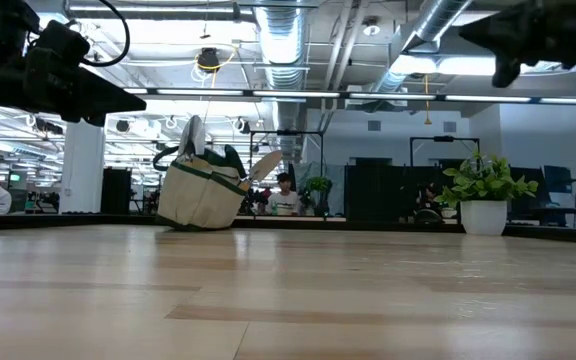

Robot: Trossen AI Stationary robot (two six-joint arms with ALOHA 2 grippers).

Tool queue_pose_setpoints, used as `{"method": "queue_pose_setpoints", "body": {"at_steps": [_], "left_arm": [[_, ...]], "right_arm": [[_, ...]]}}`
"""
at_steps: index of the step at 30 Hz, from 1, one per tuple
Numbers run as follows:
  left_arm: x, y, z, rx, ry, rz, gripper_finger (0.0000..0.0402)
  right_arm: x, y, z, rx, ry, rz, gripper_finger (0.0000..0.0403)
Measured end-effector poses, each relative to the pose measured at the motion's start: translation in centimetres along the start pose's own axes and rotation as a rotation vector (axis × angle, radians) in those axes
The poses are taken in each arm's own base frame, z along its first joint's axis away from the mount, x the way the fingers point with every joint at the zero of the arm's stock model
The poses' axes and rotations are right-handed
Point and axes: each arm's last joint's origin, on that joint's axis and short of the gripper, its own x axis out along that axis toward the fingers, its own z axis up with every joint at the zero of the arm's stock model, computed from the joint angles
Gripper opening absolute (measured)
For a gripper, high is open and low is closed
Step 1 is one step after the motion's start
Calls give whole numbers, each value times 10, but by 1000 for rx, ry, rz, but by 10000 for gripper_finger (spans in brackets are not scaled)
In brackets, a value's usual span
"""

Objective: Pick & Place Garden tools in Gardening bag
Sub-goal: Return to Home Position

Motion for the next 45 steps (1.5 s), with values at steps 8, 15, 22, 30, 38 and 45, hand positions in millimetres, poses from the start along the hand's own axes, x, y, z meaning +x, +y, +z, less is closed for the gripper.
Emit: {"method": "queue_pose_setpoints", "body": {"at_steps": [8,15,22,30,38,45], "left_arm": [[0,0,0,0,0,0,1],[0,0,0,0,0,0,1],[0,0,0,0,0,0,1],[0,0,0,0,1,0,1],[0,0,0,0,1,0,1],[0,0,0,0,1,0,1]], "right_arm": [[-13,2,-22,-5,-72,6,0],[-14,5,-33,6,-54,38,0],[-14,7,-50,3,10,42,0],[-15,13,-58,-109,84,102,0],[-16,14,-68,-162,191,119,0],[-15,13,-69,-73,204,105,0]]}}
